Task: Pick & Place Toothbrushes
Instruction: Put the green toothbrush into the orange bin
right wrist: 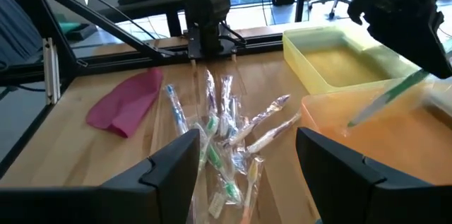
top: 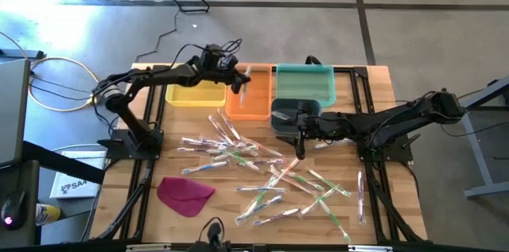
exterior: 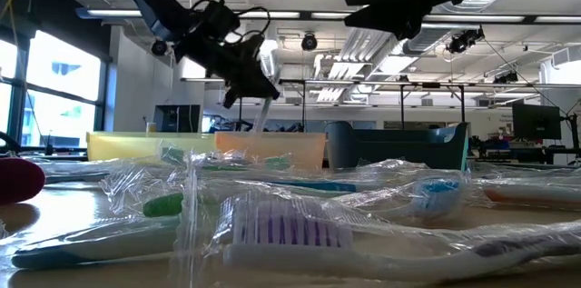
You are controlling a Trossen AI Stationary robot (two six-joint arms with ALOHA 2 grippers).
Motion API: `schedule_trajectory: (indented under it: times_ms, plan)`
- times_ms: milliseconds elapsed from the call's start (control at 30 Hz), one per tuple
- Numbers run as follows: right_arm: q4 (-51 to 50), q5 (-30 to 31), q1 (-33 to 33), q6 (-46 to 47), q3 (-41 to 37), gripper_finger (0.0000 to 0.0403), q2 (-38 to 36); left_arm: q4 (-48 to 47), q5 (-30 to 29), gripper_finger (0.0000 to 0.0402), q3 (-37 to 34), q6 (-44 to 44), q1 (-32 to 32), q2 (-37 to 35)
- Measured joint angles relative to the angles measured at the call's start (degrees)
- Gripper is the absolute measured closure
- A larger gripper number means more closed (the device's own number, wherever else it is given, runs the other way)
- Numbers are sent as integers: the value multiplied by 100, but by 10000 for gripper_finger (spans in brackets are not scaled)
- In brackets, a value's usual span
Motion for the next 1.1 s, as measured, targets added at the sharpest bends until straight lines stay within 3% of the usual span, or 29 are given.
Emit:
schedule_trajectory:
  times_ms: [733, 1100]
  plan:
    - [-1, 2, 0, 0, 0, 174, 0, -243, 120, 380, 0, -229, 148, 428]
    - [-2, 2, 0, 0, 0, 174, -2, -637, -629, 380, 0, -222, 148, 426]
